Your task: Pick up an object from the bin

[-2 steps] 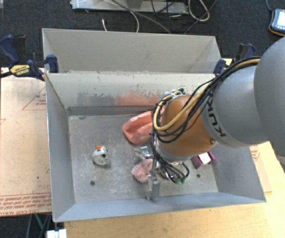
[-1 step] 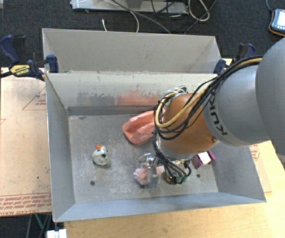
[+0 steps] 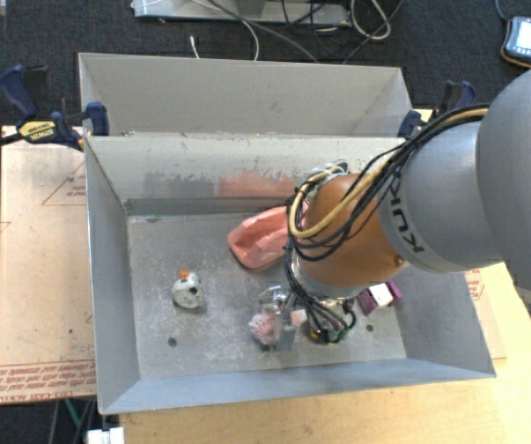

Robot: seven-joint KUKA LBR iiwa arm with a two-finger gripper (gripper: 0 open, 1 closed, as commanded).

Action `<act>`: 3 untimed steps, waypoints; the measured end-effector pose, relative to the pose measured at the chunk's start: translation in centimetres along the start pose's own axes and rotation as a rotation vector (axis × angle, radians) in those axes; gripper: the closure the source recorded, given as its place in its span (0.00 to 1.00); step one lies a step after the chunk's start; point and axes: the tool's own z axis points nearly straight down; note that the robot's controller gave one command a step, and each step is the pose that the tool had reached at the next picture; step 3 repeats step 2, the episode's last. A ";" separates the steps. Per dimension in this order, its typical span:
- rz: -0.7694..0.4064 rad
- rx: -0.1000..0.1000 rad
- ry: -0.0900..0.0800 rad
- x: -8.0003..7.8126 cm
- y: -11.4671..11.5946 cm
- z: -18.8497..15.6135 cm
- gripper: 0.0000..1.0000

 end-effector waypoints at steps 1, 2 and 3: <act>0.001 -0.001 0.001 0.0 0.1 -1.5 1.00; 0.001 -0.001 0.008 0.2 0.1 -4.4 1.00; 0.001 -0.001 0.008 0.2 0.1 -4.4 1.00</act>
Offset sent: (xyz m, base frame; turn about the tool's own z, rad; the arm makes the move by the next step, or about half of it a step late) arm -0.0008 0.0001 0.0805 0.0007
